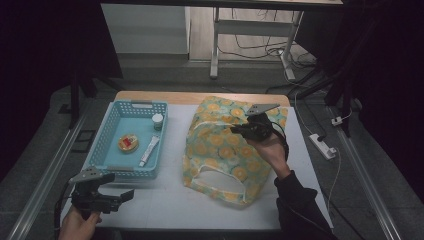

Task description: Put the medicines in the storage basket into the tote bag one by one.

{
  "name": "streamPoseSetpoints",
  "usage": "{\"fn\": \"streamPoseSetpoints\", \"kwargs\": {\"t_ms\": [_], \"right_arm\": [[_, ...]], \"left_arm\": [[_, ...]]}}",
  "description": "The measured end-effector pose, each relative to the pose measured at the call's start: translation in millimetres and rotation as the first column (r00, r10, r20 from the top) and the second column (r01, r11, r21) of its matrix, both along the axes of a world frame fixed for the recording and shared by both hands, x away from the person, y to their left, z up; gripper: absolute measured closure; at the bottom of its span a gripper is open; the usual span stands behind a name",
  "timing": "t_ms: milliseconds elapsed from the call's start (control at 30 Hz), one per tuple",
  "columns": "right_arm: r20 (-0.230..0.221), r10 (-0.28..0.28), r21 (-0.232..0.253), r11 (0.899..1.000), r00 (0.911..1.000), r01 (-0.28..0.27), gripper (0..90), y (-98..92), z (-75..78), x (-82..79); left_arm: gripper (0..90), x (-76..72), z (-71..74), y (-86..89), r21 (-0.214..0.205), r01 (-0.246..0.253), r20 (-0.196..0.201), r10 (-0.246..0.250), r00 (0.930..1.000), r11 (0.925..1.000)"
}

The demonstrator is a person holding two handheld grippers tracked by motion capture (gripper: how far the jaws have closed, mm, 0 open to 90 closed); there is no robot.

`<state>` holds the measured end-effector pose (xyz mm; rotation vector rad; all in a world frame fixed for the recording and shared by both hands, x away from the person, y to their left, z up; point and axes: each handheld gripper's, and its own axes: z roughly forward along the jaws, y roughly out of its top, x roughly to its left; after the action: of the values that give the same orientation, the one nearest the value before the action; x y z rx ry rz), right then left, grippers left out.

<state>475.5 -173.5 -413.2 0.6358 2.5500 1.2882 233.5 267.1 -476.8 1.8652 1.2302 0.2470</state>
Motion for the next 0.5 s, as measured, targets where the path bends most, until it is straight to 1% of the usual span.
{"fn": "streamPoseSetpoints", "kwargs": {"t_ms": [100,233,367,500], "right_arm": [[0.0,0.0,0.0,1.0,1.0,0.0,89.6,-0.5,-0.1,0.3],[-0.009,0.0,0.007,1.0,1.0,0.0,89.6,-1.3,-1.0,1.3],[-0.013,0.0,0.005,1.0,0.9999,0.0,89.6,-0.7,-2.3,1.5],[-0.008,0.001,0.007,1.0,1.0,-0.001,89.6,-0.5,-1.8,1.1]], "left_arm": [[0.0,6.1,4.3,2.0,-0.003,-0.01,0.004,0.01,0.9999,0.9999],[0.0,16.2,9.5,3.9,0.003,-0.016,-0.004,0.016,0.9999,0.9999],[0.0,27.4,13.0,4.5,0.007,-0.011,-0.008,0.011,0.9999,0.9999],[0.0,39.1,13.7,4.9,0.019,-0.009,-0.015,0.009,0.9998,0.9998]]}}
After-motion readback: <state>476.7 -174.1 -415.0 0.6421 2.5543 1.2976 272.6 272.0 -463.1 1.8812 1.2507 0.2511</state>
